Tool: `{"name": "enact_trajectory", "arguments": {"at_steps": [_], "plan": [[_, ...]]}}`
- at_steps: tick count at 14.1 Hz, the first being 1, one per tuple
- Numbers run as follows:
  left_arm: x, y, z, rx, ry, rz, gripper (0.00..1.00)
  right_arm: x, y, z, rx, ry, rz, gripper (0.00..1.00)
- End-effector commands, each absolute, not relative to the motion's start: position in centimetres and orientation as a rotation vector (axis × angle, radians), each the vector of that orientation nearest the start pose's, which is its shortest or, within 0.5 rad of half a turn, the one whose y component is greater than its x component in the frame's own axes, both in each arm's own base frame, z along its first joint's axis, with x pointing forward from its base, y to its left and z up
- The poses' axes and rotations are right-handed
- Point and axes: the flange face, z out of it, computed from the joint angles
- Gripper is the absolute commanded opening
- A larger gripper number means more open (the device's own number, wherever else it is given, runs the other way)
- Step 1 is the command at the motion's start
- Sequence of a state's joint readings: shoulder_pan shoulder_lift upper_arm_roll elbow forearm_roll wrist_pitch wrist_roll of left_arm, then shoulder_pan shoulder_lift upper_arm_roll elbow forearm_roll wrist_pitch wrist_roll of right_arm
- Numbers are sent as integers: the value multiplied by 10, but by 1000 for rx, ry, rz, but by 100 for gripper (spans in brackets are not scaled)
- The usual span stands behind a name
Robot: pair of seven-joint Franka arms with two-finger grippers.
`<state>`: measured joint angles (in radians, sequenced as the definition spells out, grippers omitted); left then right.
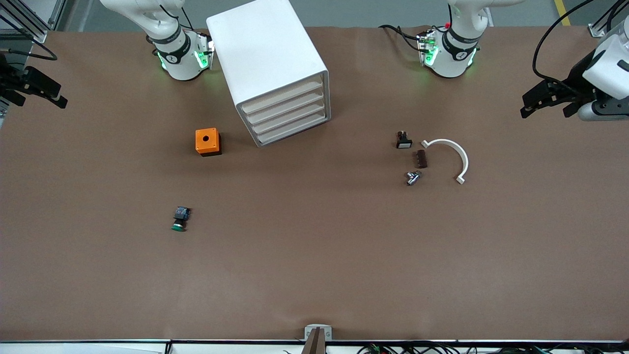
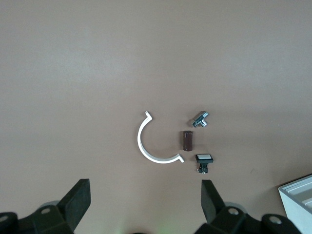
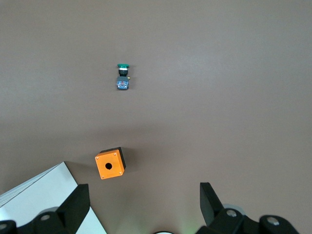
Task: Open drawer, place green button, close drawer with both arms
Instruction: 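Move the left gripper toward the white drawer cabinet, then grasp a drawer front with the left gripper and pull it open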
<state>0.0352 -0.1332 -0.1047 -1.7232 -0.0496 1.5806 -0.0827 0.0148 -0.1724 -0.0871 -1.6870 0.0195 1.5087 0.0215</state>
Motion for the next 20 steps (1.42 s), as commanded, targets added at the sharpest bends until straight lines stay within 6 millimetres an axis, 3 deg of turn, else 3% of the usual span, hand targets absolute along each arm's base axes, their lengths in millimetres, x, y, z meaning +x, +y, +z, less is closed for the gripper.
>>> {"name": "enact_trajectory", "arguments": {"at_steps": [1,4,7,12,15,17,20], "plan": [[513,-46,631,-3158,-35,18,100,485,-46,657,-3100,143,-9,100],[517,-44,631,-3158,-39,23,100,485,-47,657,-3102,144,-9,100],[526,-26,620,-3158,-90,54,100,485,-49,657,-3116,145,-10,100],[557,-39,549,-3151,-53,262,100,486,-45,657,-3119,134,-15,100],[567,-69,504,-3132,-24,397,100,486,-40,658,-3125,118,-19,100],[566,-105,475,-3096,-69,516,100,487,-41,657,-3134,117,-16,100],[566,-166,455,-3056,-156,629,100,487,-42,658,-3137,119,-16,100]]}}
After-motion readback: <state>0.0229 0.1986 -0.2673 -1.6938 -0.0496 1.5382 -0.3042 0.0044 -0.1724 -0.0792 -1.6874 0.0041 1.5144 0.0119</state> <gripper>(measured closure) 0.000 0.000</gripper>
